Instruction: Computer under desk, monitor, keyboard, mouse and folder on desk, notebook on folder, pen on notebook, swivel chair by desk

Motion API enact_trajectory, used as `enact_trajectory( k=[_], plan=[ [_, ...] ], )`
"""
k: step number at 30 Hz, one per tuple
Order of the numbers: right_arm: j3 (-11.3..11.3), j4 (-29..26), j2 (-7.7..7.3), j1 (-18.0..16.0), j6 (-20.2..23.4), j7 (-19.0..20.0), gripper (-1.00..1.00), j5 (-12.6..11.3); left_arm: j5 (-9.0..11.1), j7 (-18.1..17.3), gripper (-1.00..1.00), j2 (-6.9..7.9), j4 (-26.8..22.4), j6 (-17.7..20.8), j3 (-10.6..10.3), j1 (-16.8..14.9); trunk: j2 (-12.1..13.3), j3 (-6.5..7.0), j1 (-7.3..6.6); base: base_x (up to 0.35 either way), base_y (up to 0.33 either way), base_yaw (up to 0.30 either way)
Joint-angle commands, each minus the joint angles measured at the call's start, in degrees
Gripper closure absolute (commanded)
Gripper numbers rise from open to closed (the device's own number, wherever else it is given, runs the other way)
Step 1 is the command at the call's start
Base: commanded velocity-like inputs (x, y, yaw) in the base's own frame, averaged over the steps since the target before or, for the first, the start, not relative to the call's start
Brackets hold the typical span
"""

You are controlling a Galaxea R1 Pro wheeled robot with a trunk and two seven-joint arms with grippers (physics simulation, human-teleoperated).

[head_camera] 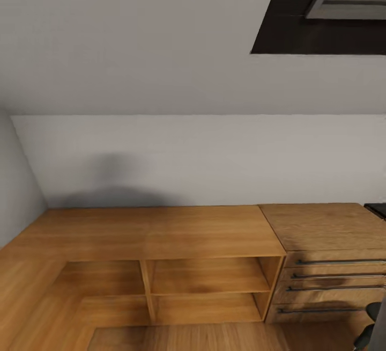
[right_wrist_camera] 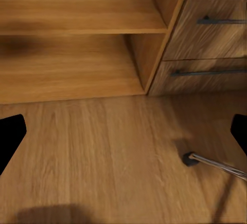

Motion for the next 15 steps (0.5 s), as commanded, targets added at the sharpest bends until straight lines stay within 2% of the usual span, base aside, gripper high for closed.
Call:
enact_trajectory(
  k=[1, 15],
  plan=[
    [0.45, 0.06, 0.0, -0.06, -0.05, -0.59, -1.0, 0.17, 0.51, 0.43, -1.0, 0.06, -0.11, -0.22, -0.48, -0.01, -0.05, -0.07, 0.03, 0.118, 0.069, -0.277],
    [0.45, 0.06, 0.0, -0.06, -0.1, -0.59, -1.0, 0.17, 0.51, 0.45, -1.0, 0.05, -0.11, -0.22, -0.48, -0.01, -0.05, -0.07, 0.03, 0.017, 0.01, -0.277]
  ],
)
